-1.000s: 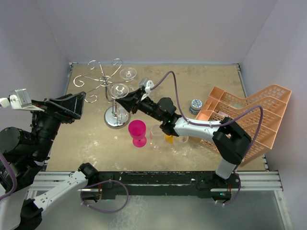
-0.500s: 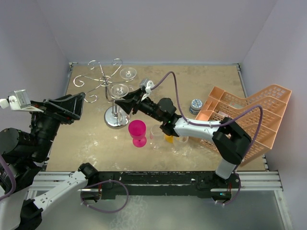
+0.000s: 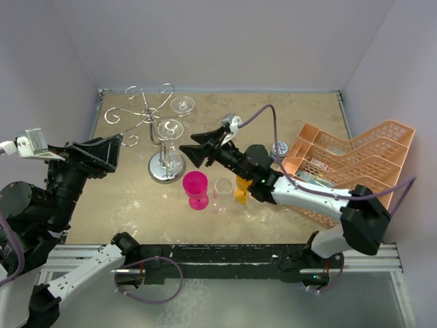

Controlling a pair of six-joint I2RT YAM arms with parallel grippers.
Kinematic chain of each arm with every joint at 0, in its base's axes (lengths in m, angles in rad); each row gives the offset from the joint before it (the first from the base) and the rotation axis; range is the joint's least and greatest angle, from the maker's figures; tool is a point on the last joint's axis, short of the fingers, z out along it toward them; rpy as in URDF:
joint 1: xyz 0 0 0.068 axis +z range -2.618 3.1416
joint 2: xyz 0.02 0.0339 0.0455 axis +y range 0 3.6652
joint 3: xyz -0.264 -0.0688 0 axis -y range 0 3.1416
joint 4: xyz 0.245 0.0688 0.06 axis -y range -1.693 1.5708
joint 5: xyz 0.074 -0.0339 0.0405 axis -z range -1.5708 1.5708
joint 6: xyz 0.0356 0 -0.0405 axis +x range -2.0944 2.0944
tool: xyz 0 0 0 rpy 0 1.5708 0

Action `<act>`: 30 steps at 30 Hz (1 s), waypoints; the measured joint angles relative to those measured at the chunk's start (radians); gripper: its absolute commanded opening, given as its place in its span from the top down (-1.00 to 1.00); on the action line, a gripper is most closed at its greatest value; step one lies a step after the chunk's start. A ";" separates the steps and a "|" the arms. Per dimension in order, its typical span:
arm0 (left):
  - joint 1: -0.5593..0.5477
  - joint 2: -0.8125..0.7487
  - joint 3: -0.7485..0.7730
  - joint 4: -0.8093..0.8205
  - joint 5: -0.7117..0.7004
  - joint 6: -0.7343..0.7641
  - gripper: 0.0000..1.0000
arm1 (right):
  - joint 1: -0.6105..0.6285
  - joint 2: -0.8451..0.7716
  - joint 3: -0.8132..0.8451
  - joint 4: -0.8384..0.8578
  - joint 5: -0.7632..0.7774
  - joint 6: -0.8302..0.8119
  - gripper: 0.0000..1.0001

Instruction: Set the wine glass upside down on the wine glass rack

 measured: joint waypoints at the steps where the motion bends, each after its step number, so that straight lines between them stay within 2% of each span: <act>1: 0.000 0.000 -0.003 -0.003 0.000 -0.001 -0.31 | 0.000 -0.028 -0.009 -0.021 0.010 0.010 -0.24; 7: 0.000 -0.006 -0.068 -0.029 0.011 -0.028 -0.31 | 0.000 -0.179 -0.013 -0.272 0.028 0.053 -0.25; 13: 0.000 -0.051 -0.172 -0.042 0.028 -0.077 -0.31 | 0.006 -0.240 0.002 -0.607 0.063 0.052 -0.19; 16: 0.000 -0.071 -0.217 -0.043 0.033 -0.104 -0.31 | 0.044 -0.259 0.018 -0.723 0.083 0.052 -0.18; 23: 0.000 -0.084 -0.254 -0.047 0.038 -0.149 -0.30 | 0.260 -0.110 0.253 -0.930 0.246 0.059 -0.11; 30: 0.000 -0.131 -0.248 -0.068 0.017 -0.159 -0.30 | 0.313 0.047 0.303 -1.057 0.386 0.124 -0.01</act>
